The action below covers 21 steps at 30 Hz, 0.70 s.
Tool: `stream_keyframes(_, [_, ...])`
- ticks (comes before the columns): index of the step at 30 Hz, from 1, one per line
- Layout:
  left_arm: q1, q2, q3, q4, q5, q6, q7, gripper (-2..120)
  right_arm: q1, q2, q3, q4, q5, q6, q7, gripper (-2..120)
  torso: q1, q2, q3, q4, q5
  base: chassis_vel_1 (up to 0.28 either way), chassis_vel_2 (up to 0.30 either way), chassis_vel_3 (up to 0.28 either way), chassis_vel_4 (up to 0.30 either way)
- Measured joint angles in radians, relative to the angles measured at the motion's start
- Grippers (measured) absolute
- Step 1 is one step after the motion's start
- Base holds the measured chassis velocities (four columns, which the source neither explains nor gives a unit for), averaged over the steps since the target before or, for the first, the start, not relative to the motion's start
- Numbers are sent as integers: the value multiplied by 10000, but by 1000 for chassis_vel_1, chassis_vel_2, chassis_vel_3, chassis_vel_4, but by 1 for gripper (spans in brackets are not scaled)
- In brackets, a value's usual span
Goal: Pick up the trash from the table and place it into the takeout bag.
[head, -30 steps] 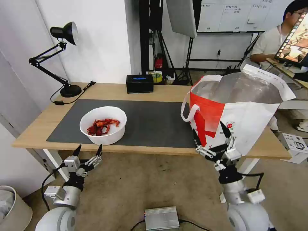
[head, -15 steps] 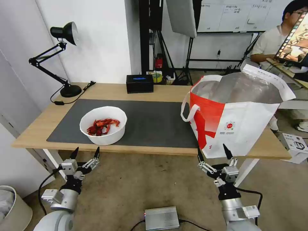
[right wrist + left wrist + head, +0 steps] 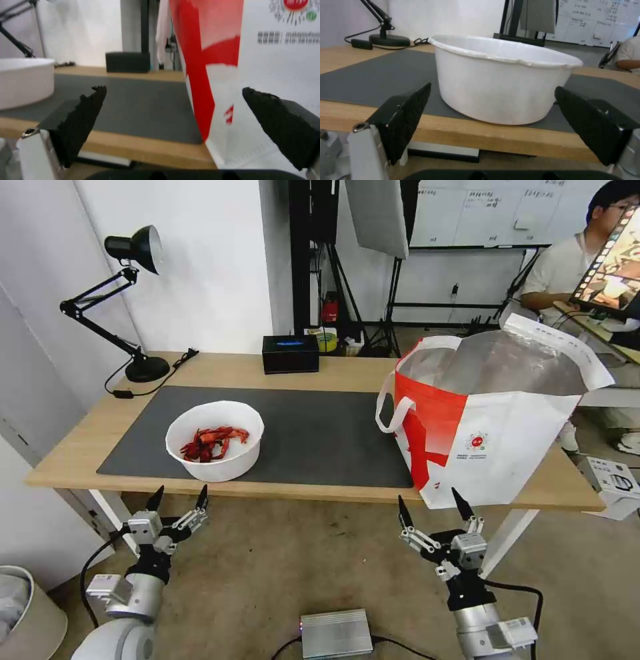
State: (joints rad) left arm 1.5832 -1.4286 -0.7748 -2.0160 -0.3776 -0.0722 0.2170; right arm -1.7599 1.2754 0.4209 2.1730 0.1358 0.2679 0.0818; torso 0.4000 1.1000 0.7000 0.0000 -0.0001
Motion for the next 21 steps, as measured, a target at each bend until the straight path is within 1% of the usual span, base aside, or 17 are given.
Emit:
stream_keyframes(3, [17,-59,-3,-52,53,3,-1,100,-16,-6,-4,-17,-46,-244,112,100,0,0,0,0,0,0,0,0,0])
stream_keyframes(13, [43,-84,142,-88,203,24,-2,100,-52,-2,-5,-49,15,-256,211,100,0,0,0,0,1,0,0,0,0])
stream_keyframes(21, [144,-64,39,-60,371,108,46,100,-27,31,-80,-140,51,-210,227,100,0,0,0,0,1,0,0,0,0])
